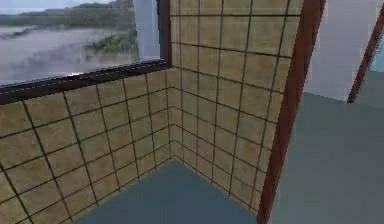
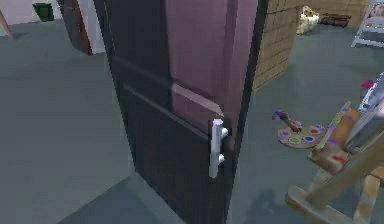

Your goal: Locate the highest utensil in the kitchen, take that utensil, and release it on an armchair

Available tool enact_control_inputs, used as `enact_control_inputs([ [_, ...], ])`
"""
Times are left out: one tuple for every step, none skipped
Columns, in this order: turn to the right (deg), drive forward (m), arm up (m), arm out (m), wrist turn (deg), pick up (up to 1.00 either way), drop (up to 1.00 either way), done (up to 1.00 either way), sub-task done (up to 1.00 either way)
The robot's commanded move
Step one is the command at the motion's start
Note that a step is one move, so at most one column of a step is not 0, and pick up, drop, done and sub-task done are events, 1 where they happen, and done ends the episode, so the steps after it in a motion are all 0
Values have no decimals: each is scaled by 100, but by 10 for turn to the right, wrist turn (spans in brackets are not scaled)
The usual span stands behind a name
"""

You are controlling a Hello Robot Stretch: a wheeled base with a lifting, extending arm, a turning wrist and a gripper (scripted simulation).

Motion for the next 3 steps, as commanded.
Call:
enact_control_inputs([
  [450, 0, 0, 0, 0, 0, 0, 0, 0],
  [90, 0, 0, 0, 0, 0, 0, 0, 0],
  [0, 45, 0, 0, 0, 0, 0, 0, 0],
])
